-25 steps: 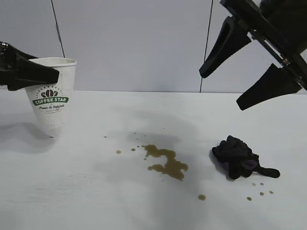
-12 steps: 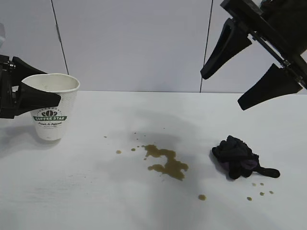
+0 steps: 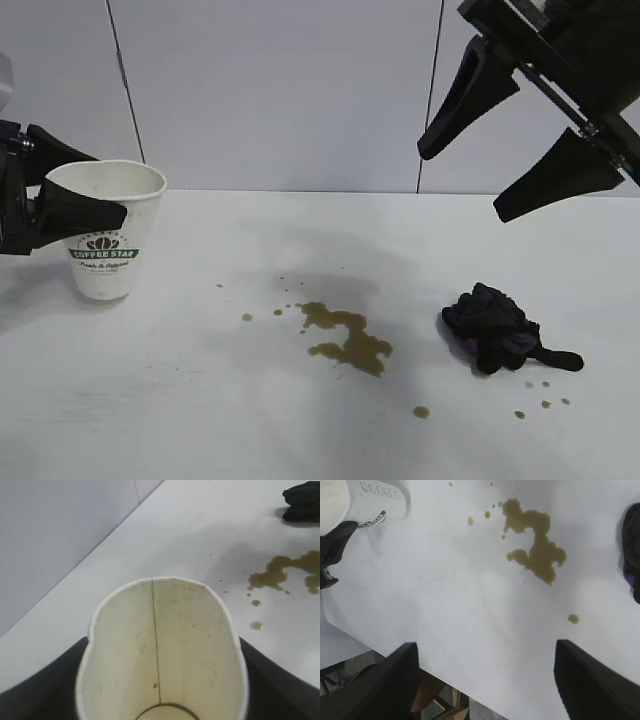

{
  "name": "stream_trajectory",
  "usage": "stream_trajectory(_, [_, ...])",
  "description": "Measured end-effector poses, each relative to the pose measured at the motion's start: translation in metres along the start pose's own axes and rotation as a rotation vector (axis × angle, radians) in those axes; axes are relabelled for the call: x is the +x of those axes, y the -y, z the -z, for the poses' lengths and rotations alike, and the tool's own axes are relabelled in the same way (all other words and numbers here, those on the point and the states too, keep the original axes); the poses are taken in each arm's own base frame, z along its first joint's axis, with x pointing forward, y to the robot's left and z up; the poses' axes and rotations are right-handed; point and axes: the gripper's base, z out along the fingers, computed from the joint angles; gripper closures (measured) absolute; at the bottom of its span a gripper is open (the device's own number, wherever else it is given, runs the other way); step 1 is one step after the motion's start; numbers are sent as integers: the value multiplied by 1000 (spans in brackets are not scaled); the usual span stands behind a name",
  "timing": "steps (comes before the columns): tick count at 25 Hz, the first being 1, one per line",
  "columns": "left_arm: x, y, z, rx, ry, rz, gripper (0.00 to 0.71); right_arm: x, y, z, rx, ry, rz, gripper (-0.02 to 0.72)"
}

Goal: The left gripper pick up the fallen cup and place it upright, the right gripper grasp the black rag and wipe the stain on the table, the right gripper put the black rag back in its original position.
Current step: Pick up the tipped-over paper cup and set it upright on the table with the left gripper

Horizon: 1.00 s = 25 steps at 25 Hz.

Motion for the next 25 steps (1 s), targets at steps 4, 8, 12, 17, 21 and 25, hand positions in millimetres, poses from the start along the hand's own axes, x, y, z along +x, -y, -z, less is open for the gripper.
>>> stream_trajectory(4, [1, 2, -1, 14, 21, 7, 206, 0, 0, 0, 1, 4, 0, 188])
stream_trajectory(8, [0, 2, -1, 17, 26, 71, 179, 0, 0, 0, 1, 5, 0, 188])
stream_trajectory(12, [0, 2, -1, 17, 26, 108, 90, -1, 0, 0, 1, 6, 0, 188])
stream_trajectory(17, [0, 2, -1, 24, 22, 108, 64, -1, 0, 0, 1, 6, 0, 188])
stream_trajectory(21, [6, 7, -1, 71, -46, 99, 62, -1, 0, 0, 1, 6, 0, 188])
stream_trajectory(25, [8, 7, 1, 75, -102, 95, 61, -1, 0, 0, 1, 7, 0, 188])
